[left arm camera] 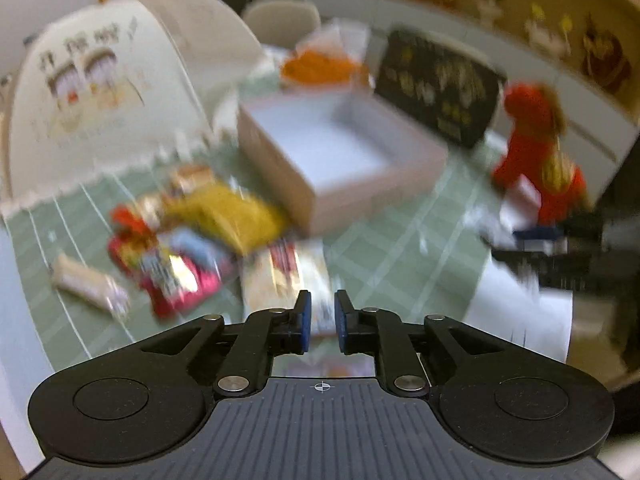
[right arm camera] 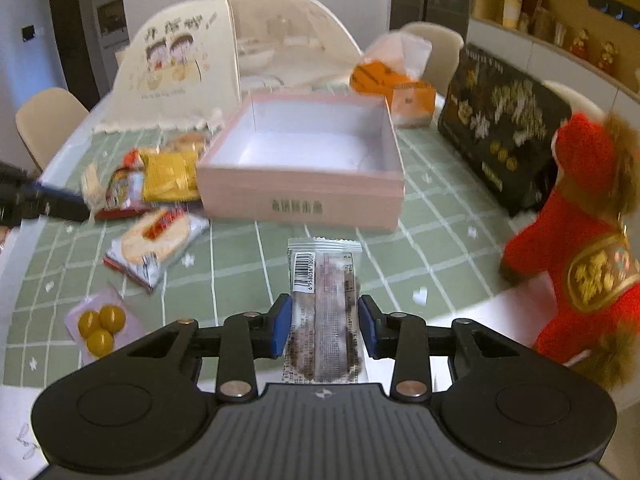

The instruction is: Organize snacks

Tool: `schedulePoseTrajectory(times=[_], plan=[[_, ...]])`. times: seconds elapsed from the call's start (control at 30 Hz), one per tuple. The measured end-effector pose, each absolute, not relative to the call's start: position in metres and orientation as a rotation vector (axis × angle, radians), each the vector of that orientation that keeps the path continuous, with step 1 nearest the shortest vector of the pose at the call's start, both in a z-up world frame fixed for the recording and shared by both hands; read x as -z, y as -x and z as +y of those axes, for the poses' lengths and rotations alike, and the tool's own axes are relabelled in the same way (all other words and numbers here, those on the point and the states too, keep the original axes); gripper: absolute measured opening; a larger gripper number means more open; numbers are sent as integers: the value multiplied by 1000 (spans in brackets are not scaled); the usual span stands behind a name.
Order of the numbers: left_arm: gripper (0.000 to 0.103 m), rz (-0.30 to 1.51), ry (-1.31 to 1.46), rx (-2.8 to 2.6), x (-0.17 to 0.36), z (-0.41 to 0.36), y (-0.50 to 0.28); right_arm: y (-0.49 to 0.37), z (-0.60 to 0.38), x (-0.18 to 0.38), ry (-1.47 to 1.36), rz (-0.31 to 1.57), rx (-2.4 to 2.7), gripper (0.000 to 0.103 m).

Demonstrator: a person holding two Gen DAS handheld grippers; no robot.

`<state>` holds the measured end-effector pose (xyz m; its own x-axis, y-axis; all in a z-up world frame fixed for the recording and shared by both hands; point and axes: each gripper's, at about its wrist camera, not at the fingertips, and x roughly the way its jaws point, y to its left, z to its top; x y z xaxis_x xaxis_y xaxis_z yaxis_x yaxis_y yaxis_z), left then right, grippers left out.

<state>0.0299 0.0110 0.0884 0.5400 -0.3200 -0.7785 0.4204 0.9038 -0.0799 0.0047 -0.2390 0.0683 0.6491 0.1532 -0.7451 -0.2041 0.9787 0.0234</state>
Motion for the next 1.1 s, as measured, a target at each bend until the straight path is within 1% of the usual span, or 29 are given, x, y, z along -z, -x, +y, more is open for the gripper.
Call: schedulePoseTrajectory(times=[0.07,0.2,0.27,0.3,0.33,0.37,0.4,0.43,0.47,0.63,0.73,0.77,0.9,0.97,1.1], plan=[[18,943,-197,477,-75,3,-17,-3,-239,-59,59,872,-198,36],[19,1005,-288,525,-51,-14,2,-4,-236,-46,60,916,-194,36],[19,1015,-367,517,-40,-24,9,-6,-233,-42,66,925,-199,36],[19,987,-395,515,-37,-27,13,-7,-231,-41,72,927,-204,36],[23,979,-402,520,-37,-29,14,-7,-229,-41,76,927,-208,36],[32,981,-388,527,-37,-29,14,-8,-227,-41,81,927,-214,36],[38,991,-361,541,-36,-29,14,-8,-225,-40,83,928,-221,36],[46,1000,-334,555,-37,-27,13,-8,-224,-40,86,930,-227,36],[48,1005,-314,561,-38,-26,11,-8,-222,-39,90,933,-233,36],[47,957,-268,458,-46,-18,8,-6,-221,-39,102,938,-237,36],[47,993,-267,387,-38,-14,-2,-8,-224,-36,96,948,-225,36],[53,1006,-265,389,-34,-15,-3,-8,-225,-36,93,952,-221,36],[62,1036,-260,405,-23,-16,-7,-8,-225,-33,93,961,-218,37],[64,1032,-226,413,-20,-14,-10,-7,-224,-33,98,962,-220,37],[65,1046,-206,428,-18,-12,-14,-6,-224,-34,103,949,-220,37]])
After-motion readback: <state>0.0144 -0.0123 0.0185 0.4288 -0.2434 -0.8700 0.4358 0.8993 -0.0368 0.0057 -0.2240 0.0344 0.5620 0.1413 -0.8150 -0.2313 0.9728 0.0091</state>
